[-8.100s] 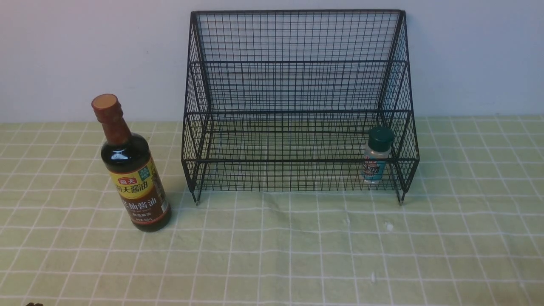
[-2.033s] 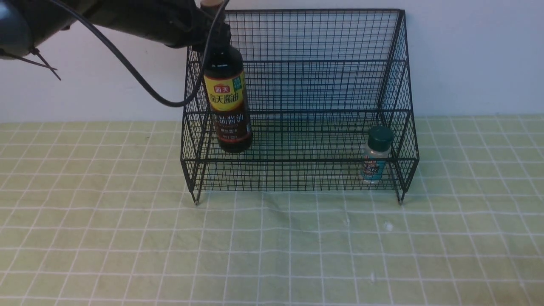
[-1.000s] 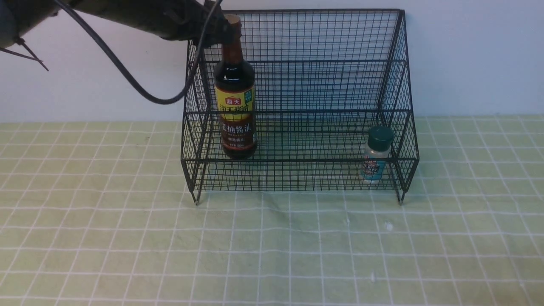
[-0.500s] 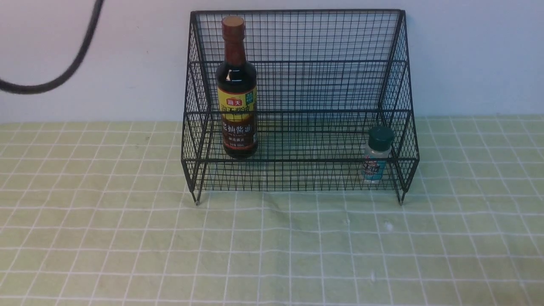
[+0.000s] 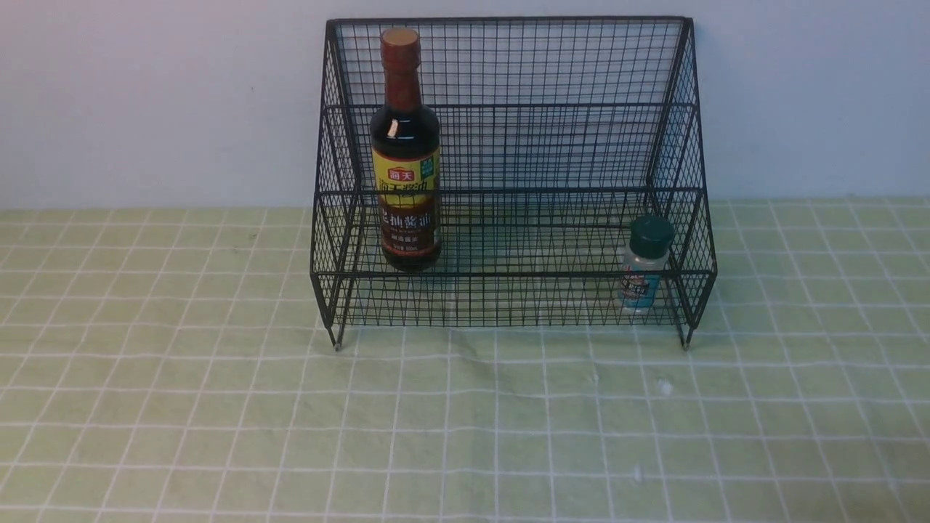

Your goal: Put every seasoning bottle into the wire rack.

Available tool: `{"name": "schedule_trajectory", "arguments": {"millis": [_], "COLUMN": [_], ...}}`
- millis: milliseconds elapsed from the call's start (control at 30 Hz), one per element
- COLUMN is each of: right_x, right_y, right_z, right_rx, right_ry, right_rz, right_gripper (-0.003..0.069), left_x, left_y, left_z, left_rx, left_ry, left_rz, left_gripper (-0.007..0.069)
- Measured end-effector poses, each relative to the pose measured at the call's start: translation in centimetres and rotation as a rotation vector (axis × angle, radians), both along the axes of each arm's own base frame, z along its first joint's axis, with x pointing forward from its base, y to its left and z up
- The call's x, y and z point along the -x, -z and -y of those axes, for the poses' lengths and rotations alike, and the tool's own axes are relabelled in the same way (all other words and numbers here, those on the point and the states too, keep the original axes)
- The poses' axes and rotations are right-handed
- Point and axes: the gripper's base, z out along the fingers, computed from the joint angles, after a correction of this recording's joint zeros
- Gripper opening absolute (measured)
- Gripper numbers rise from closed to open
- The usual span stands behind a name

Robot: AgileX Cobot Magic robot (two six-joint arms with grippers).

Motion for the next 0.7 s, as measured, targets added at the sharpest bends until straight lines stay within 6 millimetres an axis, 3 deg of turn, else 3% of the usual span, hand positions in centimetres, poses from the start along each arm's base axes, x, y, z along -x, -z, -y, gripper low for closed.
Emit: {"name": "schedule_trajectory", "arguments": {"millis": [133,300,500,700], "right_x": [0.0,0.0,0.0,0.0], "right_y": [0.0,0.0,0.0,0.0], "right_z": [0.0,0.0,0.0,0.0], "right_rx": [0.000,0.000,0.000,0.000], "right_ry": [0.000,0.000,0.000,0.000], "right_rz": [0.000,0.000,0.000,0.000], "right_gripper": [-0.0015,-0.0015,-0.0015,-0.0015], "left_x": [3.2,5.1,5.7,5.5], "left_y": [3.9,8.7,12.0,13.4], "left_z": [-0.7,-1.0,-1.1,-0.9], "left_rx": [0.013,0.004,-0.002,0.034], "left_ry": [-0.014,-0.016,-0.017,-0.010], "left_rz": [0.018,-0.039,-0.095,-0.145], "left_gripper": [-0.0006,-0.0006,-0.0006,-0.0006]}}
